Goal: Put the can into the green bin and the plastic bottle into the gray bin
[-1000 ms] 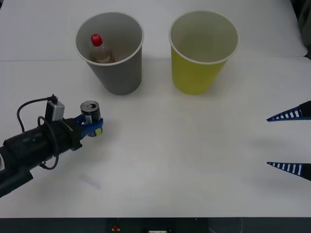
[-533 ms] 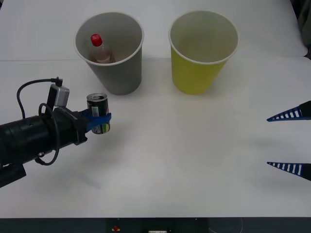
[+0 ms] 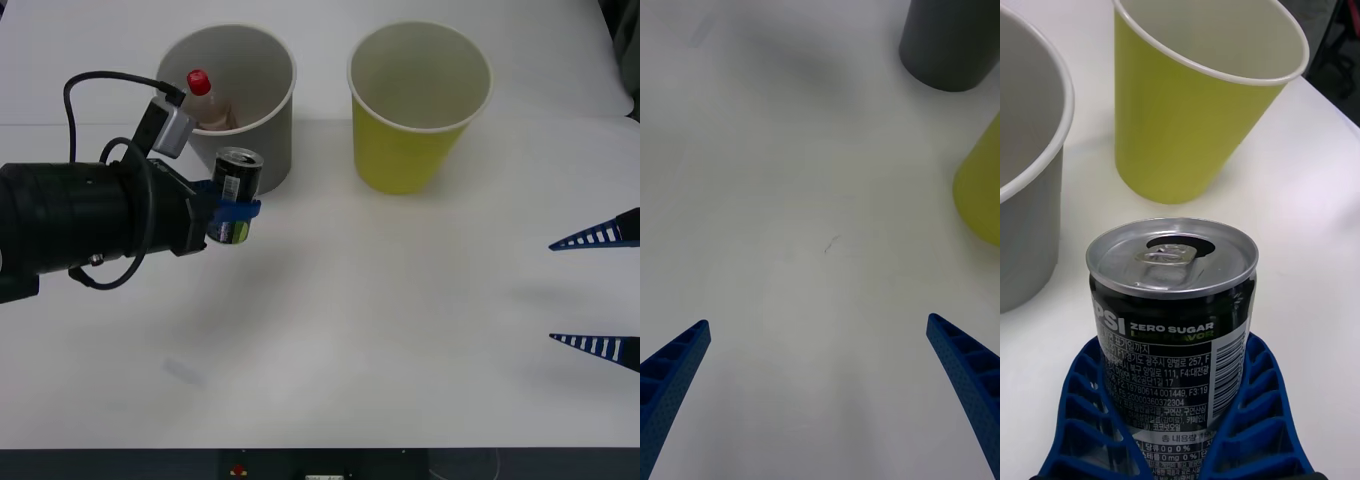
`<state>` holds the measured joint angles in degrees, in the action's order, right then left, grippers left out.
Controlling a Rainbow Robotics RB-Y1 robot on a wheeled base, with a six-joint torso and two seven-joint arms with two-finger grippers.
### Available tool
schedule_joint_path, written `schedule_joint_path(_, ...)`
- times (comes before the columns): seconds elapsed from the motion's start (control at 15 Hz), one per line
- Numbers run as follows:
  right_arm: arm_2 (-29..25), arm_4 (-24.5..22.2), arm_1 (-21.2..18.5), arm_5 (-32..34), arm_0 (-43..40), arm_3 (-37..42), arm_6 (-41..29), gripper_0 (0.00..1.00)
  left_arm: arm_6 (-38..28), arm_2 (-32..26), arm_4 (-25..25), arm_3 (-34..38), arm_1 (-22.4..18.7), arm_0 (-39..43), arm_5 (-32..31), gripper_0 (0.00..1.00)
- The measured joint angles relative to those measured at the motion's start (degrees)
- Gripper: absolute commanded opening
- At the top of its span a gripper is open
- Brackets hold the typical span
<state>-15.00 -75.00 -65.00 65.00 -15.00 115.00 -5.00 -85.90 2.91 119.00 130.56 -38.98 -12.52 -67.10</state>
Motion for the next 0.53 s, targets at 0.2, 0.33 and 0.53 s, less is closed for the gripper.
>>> schedule_joint_path(0.2,0.00,0.00,0.00,0.00,0.00,0.00,0.00,1.00,-0.14,-2.49,0.43,-1.24,5.48,-8.38,-10.99,0.00)
schedule_joint_path(0.33,0.00,0.00,0.00,0.00,0.00,0.00,0.00,1.00,-0.14,-3.07,0.39,-4.94,9.85,-15.33,-15.95,0.00)
schedule_joint_path(0.53,0.00,0.00,0.00,0.00,0.00,0.00,0.00,1.00,-0.14,-2.21,0.59,-12.48,12.78,-24.76,-17.61,0.00)
